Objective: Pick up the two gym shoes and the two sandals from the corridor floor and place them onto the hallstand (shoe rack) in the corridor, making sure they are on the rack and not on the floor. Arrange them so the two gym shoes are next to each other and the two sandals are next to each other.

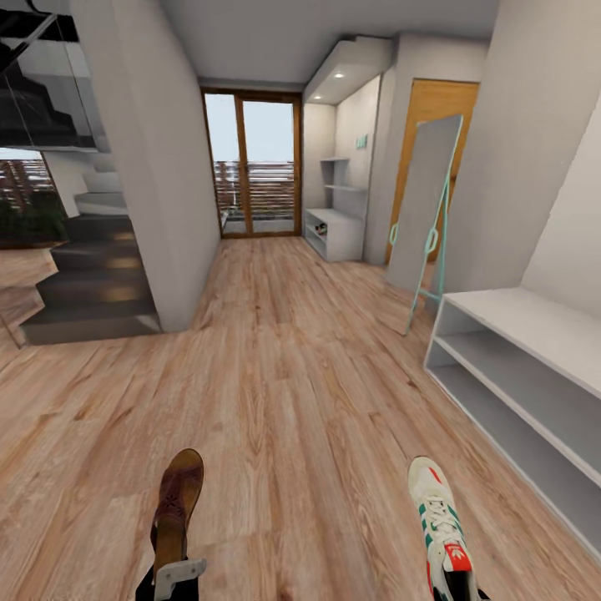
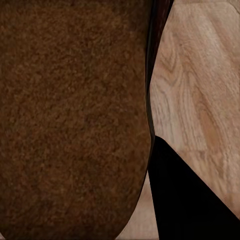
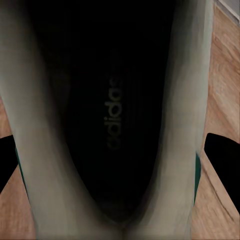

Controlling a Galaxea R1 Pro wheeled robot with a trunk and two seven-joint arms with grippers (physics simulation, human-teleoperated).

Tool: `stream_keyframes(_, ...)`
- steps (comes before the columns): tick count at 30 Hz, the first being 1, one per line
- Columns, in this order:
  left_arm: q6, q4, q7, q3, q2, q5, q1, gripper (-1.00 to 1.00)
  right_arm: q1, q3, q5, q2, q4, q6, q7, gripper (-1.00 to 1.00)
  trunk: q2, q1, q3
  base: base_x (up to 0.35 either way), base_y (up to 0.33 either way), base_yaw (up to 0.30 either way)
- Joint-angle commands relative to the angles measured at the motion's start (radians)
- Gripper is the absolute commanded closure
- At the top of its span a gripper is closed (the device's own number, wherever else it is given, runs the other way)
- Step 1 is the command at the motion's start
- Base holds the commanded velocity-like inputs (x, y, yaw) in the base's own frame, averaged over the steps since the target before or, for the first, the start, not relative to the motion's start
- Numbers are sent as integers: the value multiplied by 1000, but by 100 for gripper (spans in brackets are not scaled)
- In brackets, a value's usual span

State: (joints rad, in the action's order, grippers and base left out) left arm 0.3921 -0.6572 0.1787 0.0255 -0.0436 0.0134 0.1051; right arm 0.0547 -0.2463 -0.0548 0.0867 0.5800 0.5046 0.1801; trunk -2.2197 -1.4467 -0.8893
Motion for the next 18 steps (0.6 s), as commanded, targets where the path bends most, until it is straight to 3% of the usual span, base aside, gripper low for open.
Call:
stream_keyframes(1, 2, 1, 2, 2, -1, 5, 1, 100, 1, -7, -5, -1, 0, 3, 7, 100, 0, 0, -1, 142, 0, 274)
stream_keyframes(10, 2, 1, 2, 3, 1, 5, 1, 100, 1, -8, -5, 0, 0, 3, 7, 100, 0, 0, -1, 288, 0, 256)
stream_keyframes(18, 2, 1, 2, 4, 1, 5, 1, 100, 1, -10, -4, 1, 1, 3, 7, 100, 0, 0, -1, 338, 0, 38)
